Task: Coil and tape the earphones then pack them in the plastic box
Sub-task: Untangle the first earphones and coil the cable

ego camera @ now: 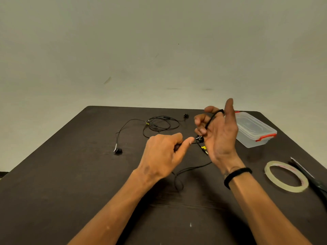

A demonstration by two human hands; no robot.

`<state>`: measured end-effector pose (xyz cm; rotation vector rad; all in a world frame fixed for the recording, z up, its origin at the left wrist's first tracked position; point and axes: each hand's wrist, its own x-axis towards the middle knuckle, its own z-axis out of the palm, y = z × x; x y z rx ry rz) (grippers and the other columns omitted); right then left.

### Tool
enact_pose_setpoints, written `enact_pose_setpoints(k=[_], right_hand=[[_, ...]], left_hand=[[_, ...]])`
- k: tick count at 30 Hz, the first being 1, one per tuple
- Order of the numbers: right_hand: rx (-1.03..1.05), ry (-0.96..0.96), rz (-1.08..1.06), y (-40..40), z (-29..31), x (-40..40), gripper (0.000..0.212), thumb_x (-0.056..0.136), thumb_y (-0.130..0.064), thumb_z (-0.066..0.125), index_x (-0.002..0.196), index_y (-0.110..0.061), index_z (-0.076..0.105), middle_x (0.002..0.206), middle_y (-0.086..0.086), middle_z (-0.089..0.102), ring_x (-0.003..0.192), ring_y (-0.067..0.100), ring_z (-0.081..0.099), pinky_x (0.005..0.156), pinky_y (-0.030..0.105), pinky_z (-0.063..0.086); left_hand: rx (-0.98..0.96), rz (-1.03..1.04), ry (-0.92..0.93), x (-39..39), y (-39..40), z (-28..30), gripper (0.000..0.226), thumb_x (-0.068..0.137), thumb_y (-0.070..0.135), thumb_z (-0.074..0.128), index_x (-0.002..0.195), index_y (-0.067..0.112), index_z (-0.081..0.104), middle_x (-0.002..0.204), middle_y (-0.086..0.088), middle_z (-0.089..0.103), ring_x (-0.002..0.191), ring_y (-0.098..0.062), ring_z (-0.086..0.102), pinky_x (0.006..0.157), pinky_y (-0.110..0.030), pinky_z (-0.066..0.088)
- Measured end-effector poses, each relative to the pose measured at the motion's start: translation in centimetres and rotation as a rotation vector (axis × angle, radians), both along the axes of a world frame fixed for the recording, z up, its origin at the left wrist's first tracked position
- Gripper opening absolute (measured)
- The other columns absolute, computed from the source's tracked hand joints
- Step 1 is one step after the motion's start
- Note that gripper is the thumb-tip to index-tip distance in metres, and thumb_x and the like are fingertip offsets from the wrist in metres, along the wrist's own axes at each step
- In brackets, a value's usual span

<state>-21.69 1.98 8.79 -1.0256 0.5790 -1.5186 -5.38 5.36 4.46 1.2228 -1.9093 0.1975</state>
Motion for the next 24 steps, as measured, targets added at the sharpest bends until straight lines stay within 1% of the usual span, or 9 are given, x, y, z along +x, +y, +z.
enact_pose_setpoints(k=[4, 6, 9, 11, 13, 16, 18, 21, 24], right_hand=[[-0.039, 0.313, -0.065, 0.1, -0.8, 0.6, 0.07, 0.094, -0.078, 0.031, 0.105, -0.013, 0.055, 0.081, 0.014, 0.064, 0.062, 0.019, 0.043, 0.065, 0.035, 0.036], [-0.127, 0.611, -0.137, 0.3, -1.4, 0.6, 0.074, 0.091, -0.086, 0.031, 0.104, -0.017, 0.056, 0.085, 0.007, 0.067, 0.067, 0.015, 0.048, 0.071, 0.035, 0.039], [-0.312, 1.03, -0.189, 0.9, -2.1, 0.7, 0.063, 0.094, -0.084, 0.028, 0.098, -0.026, 0.052, 0.085, 0.003, 0.069, 0.072, 0.011, 0.062, 0.072, 0.037, 0.049], [-0.383, 1.176, -0.15, 1.4, -2.3, 1.3, 0.061, 0.096, -0.083, 0.028, 0.093, -0.026, 0.05, 0.08, 0.007, 0.068, 0.071, 0.021, 0.064, 0.071, 0.045, 0.052], [-0.417, 1.233, -0.103, 1.8, -2.6, 2.1, 0.064, 0.098, -0.083, 0.031, 0.086, -0.022, 0.048, 0.071, 0.005, 0.062, 0.062, 0.021, 0.057, 0.067, 0.048, 0.051], [-0.384, 1.208, -0.013, 2.5, -2.6, 3.3, 0.084, 0.094, -0.088, 0.03, 0.078, -0.007, 0.043, 0.063, 0.012, 0.047, 0.056, 0.021, 0.042, 0.065, 0.053, 0.046], [-0.266, 1.064, 0.183, 3.1, -2.0, 4.1, 0.096, 0.086, -0.095, 0.027, 0.078, 0.0, 0.037, 0.065, 0.015, 0.036, 0.057, 0.019, 0.033, 0.061, 0.042, 0.037], [-0.038, 0.744, 0.579, 3.6, -1.5, 5.0, 0.086, 0.089, -0.091, 0.02, 0.074, -0.008, 0.037, 0.063, 0.013, 0.03, 0.056, 0.019, 0.023, 0.063, 0.036, 0.024], [0.116, 0.423, 0.888, 4.1, -1.5, 5.4, 0.08, 0.093, -0.087, 0.013, 0.074, -0.014, 0.041, 0.056, 0.003, 0.036, 0.053, 0.022, 0.016, 0.064, 0.039, 0.026]], left_hand=[[-0.096, 0.072, 0.026, 1.3, -0.4, 0.6, 0.054, 0.101, 0.053, 0.059, 0.062, 0.021, 0.041, 0.047, 0.008, 0.036, 0.044, -0.012, 0.037, 0.046, -0.033, 0.041], [-0.135, 0.129, 0.092, 2.0, -0.6, 1.0, 0.055, 0.101, 0.051, 0.061, 0.06, 0.02, 0.041, 0.046, 0.007, 0.036, 0.042, -0.015, 0.037, 0.045, -0.034, 0.04], [-0.19, 0.198, 0.167, 3.0, -0.8, 1.7, 0.055, 0.102, 0.048, 0.062, 0.06, 0.019, 0.042, 0.045, 0.006, 0.041, 0.04, -0.018, 0.04, 0.043, -0.035, 0.037], [-0.234, 0.222, 0.214, 3.5, -0.8, 2.1, 0.053, 0.103, 0.044, 0.062, 0.061, 0.022, 0.039, 0.046, 0.009, 0.035, 0.04, -0.017, 0.035, 0.042, -0.032, 0.031], [-0.256, 0.239, 0.245, 3.8, -0.8, 2.3, 0.053, 0.104, 0.042, 0.061, 0.061, 0.021, 0.038, 0.048, 0.01, 0.031, 0.04, -0.016, 0.032, 0.044, -0.028, 0.026], [-0.256, 0.26, 0.329, 4.3, -1.0, 2.4, 0.055, 0.104, 0.042, 0.059, 0.06, 0.019, 0.037, 0.047, 0.008, 0.033, 0.04, -0.018, 0.032, 0.043, -0.03, 0.026], [-0.226, 0.274, 0.417, 4.7, -1.1, 2.4, 0.056, 0.104, 0.042, 0.061, 0.059, 0.018, 0.035, 0.047, 0.006, 0.033, 0.042, -0.018, 0.032, 0.045, -0.033, 0.03], [-0.176, 0.277, 0.514, 5.0, -1.5, 2.0, 0.06, 0.105, 0.044, 0.06, 0.059, 0.012, 0.038, 0.048, 0.001, 0.037, 0.044, -0.019, 0.034, 0.048, -0.034, 0.03], [-0.12, 0.237, 0.574, 4.7, -1.7, 1.6, 0.061, 0.105, 0.045, 0.059, 0.059, 0.011, 0.037, 0.049, -0.002, 0.037, 0.047, -0.022, 0.033, 0.05, -0.036, 0.03]])
